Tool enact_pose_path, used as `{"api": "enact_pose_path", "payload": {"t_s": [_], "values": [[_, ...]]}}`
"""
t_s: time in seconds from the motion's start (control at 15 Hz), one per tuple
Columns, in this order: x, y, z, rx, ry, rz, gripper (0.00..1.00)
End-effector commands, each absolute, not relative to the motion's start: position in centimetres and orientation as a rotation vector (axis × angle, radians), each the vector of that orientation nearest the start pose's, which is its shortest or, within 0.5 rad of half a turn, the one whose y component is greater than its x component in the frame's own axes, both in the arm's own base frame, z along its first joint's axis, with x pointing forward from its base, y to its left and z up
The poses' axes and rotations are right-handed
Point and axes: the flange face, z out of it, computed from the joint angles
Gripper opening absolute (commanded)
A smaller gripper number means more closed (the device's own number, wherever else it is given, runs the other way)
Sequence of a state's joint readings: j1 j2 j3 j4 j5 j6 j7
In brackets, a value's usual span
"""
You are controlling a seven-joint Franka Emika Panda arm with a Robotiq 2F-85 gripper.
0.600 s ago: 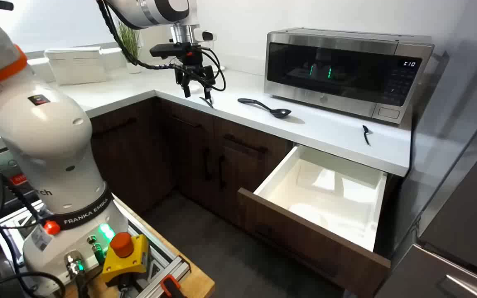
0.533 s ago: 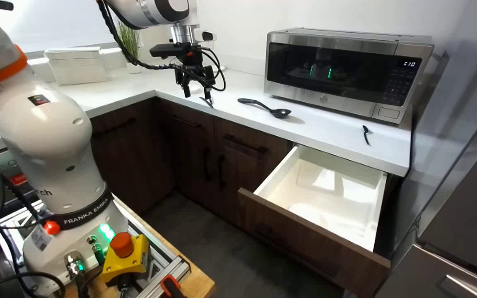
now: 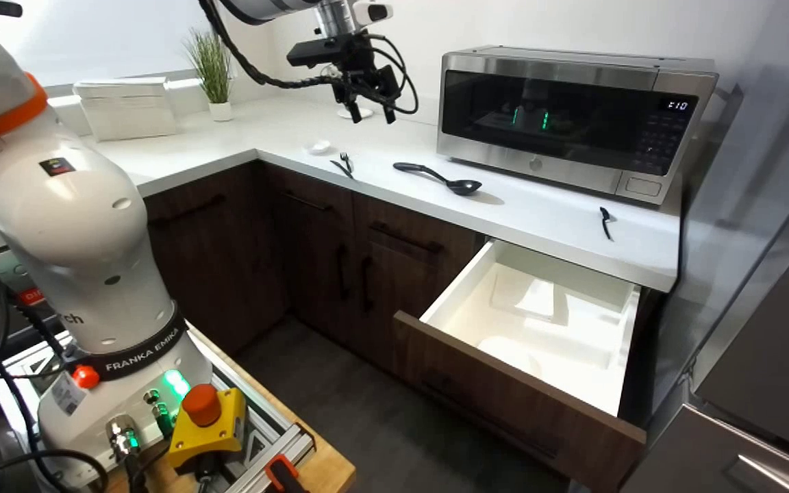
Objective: Put the black spoon on the right in the open drawer.
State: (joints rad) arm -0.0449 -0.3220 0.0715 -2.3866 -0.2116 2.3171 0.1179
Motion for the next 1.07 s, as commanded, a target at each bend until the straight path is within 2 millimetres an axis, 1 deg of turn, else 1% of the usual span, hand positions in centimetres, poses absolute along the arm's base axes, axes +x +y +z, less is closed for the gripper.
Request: {"api": "enact_pose_path", "payload": {"t_s": [0.0, 0.13, 0.2, 0.27, 0.33, 0.4, 0.47, 0.53, 0.6, 0.87, 0.93, 1.0], "values": [[50.8, -6.7, 51.0, -3.348, -0.061, -0.597, 1.00], [52.9, -11.2, 52.6, -3.388, -0.126, -0.603, 1.00], [54.0, -13.1, 53.0, -3.395, -0.152, -0.606, 1.00], [55.5, -14.9, 53.4, -3.433, -0.190, -0.589, 1.00], [56.6, -16.6, 53.4, -3.476, -0.182, -0.590, 1.00], [58.0, -17.7, 53.1, -3.522, -0.137, -0.576, 1.00], [54.5, -16.0, 54.0, -3.448, -0.136, -0.619, 1.00], [55.4, -16.8, 53.7, -3.460, -0.125, -0.610, 1.00], [55.7, -16.9, 53.4, -3.460, -0.125, -0.601, 1.00], [55.4, -16.1, 54.3, -3.455, -0.141, -0.630, 1.00], [55.3, -16.2, 54.4, -3.455, -0.139, -0.632, 1.00], [55.9, -16.9, 54.0, -3.467, -0.105, -0.619, 1.00]]}}
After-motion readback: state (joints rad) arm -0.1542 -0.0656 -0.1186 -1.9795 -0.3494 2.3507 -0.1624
